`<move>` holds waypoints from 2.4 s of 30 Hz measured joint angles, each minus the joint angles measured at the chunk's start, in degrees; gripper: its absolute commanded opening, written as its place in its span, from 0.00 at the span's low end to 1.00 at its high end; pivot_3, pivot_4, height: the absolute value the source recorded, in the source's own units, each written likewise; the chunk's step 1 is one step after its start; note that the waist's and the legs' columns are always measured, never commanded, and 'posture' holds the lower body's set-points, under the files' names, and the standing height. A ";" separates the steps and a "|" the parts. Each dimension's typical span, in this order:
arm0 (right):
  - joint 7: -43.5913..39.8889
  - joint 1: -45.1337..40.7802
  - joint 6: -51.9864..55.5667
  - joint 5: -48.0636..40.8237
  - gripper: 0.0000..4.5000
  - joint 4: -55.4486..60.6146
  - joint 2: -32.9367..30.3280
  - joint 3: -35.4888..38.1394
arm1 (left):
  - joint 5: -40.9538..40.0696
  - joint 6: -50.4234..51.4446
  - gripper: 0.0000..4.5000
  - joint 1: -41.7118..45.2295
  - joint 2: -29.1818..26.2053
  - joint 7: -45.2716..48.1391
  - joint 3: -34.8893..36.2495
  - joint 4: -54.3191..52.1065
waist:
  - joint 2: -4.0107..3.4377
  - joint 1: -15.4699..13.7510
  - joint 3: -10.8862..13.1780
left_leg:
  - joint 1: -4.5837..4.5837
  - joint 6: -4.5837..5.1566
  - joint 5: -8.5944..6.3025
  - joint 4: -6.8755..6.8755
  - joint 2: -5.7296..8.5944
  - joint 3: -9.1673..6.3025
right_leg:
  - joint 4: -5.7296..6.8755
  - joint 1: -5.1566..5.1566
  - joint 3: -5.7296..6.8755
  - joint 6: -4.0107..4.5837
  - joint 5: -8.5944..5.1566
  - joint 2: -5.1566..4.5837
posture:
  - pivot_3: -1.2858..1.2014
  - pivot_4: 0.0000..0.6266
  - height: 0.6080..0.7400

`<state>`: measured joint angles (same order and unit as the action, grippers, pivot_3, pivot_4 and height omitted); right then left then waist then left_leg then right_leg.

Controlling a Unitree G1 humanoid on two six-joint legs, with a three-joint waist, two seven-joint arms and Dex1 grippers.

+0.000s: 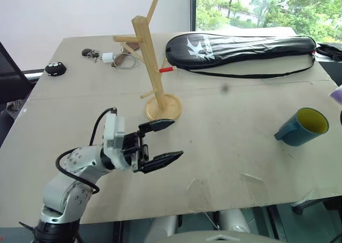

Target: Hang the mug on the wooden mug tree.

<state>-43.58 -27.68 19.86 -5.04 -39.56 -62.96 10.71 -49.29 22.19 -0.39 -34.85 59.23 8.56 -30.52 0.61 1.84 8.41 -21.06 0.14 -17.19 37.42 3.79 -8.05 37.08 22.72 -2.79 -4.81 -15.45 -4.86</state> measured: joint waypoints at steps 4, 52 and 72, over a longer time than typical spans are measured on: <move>-0.34 2.98 -1.35 -0.19 0.56 -1.97 0.77 0.00 | -3.47 2.29 1.00 0.58 -0.37 -1.88 0.05 -2.11 | -0.04 0.19 -0.02 | 0.03 0.00 0.00 0.01 0.00 0.02 | 0.03 0.00 -0.04 0.00 0.00 0.01 | 0.52 0.24 1.00; 18.70 46.19 14.70 -21.48 1.00 74.01 45.28 12.17 | 0.51 2.60 1.00 1.83 -4.46 5.78 -0.40 4.29 | -0.13 -1.14 -0.10 | 0.40 0.04 -0.05 -0.02 -0.03 -0.26 | -0.04 -0.41 0.15 0.00 -0.01 0.12 | 0.52 0.24 1.00; 21.80 42.43 7.17 -17.83 0.64 67.80 45.86 7.21 | 1.83 1.09 1.00 -1.10 -4.22 4.67 0.18 3.24 | -0.15 -1.07 -0.10 | 0.40 0.05 -0.05 -0.02 -0.03 -0.26 | -0.03 -0.40 0.13 0.00 -0.01 0.13 | 0.52 0.24 1.00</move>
<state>-21.78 14.75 27.03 -22.86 28.24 -17.10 17.93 -47.46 23.28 -1.49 -39.07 63.90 8.74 -27.27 0.46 0.78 8.32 -20.66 0.19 -17.24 37.40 3.76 -8.30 37.05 22.33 -2.67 -4.80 -15.46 -4.73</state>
